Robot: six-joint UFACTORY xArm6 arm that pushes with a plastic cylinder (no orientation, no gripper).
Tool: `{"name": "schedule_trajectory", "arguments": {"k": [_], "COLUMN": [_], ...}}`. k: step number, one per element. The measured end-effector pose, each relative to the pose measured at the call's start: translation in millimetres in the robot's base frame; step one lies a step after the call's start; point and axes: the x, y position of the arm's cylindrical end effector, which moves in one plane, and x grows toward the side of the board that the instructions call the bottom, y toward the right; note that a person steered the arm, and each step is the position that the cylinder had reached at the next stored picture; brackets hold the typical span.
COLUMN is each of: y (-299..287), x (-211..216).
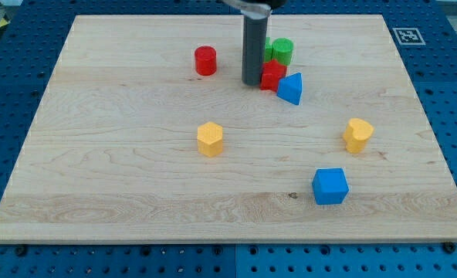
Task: Put the blue triangle to the bottom side of the red star
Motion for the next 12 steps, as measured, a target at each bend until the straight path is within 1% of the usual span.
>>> {"name": "schedule_trajectory", "arguments": {"k": [1, 3, 4, 5, 7, 9, 10, 11, 12], "y": [5, -26, -23, 2, 97, 161, 198, 195, 179], "x": [-10, 35, 47, 52, 51, 68, 48, 12, -16]}}
